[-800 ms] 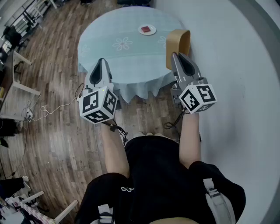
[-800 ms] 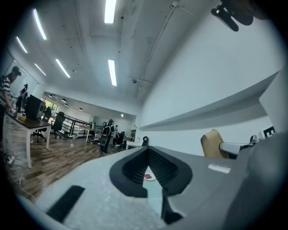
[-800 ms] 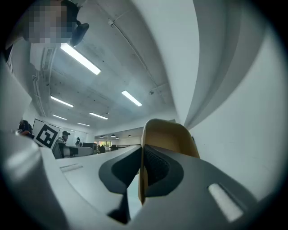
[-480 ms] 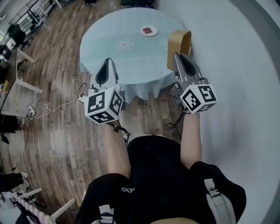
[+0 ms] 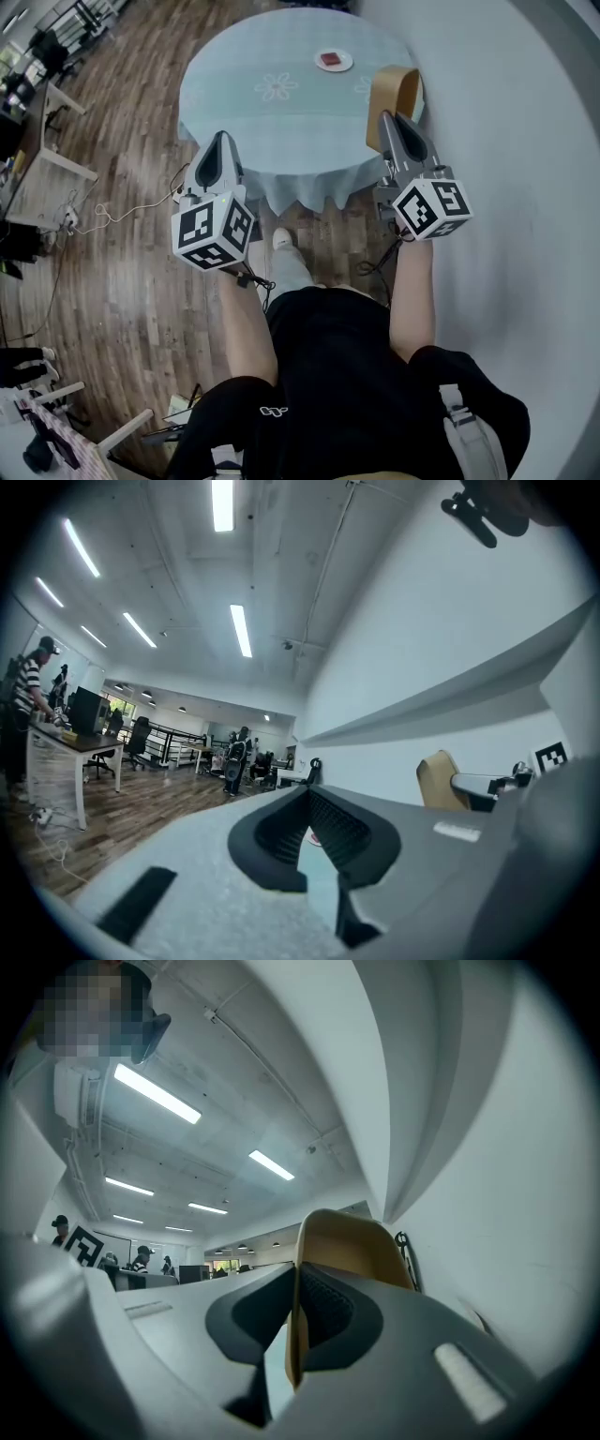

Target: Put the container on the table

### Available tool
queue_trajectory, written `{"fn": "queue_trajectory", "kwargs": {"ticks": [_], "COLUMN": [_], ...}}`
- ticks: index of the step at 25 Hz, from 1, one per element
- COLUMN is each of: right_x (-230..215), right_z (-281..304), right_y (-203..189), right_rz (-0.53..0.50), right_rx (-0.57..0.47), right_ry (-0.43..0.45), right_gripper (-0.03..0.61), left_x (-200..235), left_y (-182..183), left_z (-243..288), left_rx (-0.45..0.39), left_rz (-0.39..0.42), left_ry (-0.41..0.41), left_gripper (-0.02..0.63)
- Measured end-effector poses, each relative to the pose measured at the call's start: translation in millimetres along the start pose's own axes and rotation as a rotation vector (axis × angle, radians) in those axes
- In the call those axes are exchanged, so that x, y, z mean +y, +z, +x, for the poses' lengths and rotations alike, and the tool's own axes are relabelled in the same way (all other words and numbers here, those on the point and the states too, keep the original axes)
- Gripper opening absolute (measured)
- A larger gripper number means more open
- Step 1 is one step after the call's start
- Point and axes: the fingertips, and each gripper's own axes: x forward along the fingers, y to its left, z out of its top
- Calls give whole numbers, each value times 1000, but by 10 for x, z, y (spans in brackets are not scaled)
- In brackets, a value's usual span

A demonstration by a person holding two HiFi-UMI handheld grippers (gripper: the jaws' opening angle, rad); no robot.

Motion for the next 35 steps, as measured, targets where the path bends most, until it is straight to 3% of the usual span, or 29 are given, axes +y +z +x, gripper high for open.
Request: {"fn": "queue_trajectory", "kwargs": {"ticks": [6, 13, 18, 22, 25, 35], "right_x": [-99, -764, -939, -986, -981, -1557], "right_z": [377, 1134, 2282, 2782, 3198, 3376], "right_y": [-228, -375, -518, -891, -1035, -1596], "right_rz": [2, 25, 25, 25, 19, -24], "right_rx": [19, 29, 106, 144, 160, 344], "right_ry": [-2, -127, -160, -184, -180, -279], "right_gripper": [28, 28, 28, 28, 28, 28], "left_x": [67, 85, 674, 998, 1152, 1096], "left_y": [-144, -352, -399, -643, -742, -1290], "left_z": [458, 1530, 2613, 3086, 3469, 4037], "left_rx": [49, 106, 197, 235, 251, 361], "left_rz": [57, 42, -24, 35, 21, -47], "left_ry": [-46, -178, -182, -177, -191, -265], "left_gripper": [-3, -3, -3, -3, -3, -3]}}
